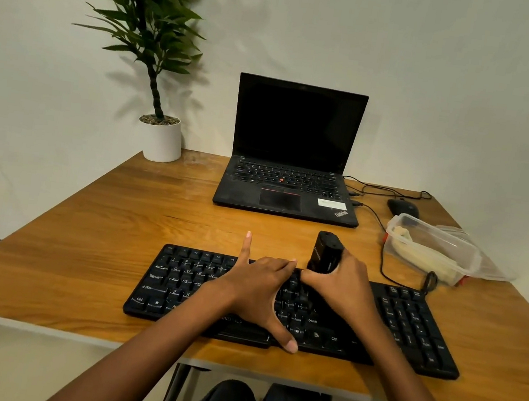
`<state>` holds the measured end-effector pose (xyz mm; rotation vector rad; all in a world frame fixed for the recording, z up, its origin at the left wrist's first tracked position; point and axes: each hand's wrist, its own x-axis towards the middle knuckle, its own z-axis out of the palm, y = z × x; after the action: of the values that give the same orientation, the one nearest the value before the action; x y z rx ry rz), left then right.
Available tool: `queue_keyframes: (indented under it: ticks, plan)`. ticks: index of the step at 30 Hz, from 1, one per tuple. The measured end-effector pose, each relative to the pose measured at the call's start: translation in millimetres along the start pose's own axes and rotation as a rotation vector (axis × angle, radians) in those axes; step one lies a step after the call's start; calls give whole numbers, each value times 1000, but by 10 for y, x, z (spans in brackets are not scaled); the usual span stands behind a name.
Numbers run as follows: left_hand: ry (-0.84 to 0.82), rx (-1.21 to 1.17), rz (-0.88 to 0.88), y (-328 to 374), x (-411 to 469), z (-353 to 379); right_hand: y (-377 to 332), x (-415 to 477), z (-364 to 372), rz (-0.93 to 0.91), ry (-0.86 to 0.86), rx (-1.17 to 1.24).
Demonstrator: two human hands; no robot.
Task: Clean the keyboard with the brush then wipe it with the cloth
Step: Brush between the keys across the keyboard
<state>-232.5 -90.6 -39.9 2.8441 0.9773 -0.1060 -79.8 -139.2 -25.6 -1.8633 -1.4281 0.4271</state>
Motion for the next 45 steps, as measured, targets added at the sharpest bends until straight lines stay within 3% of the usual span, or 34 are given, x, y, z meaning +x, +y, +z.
queue_keyframes:
  ticks: [3,8,14,19,22,26,32,37,42,45]
  plan:
    - [-7,3,-5,12,1,-9,-86,142,-85,52,-54,-50]
    - [2,-9,5,4,3,2,-65,123,103,-26,156,11]
    - [4,1,-1,7,1,4,-77,160,-34,49,-33,-78]
    - [2,9,-4,6,-5,3,-74,186,63,-33,172,-8]
    - [0,5,-1,-8,5,16,43,-11,101,-54,146,32]
    - [1,21,-6,-9,11,13,-22,-72,-56,26,-44,-38]
    - [2,0,-2,-8,4,23,-62,-171,46,-24,199,79]
    - [-2,-8,-4,-9,0,22,-79,-210,-46,88,-13,-11]
    - [31,-40,23,-46,34,65,-151,-188,57,11,163,71]
    - [34,-39,18,-40,26,63,-105,-321,157,0,95,21]
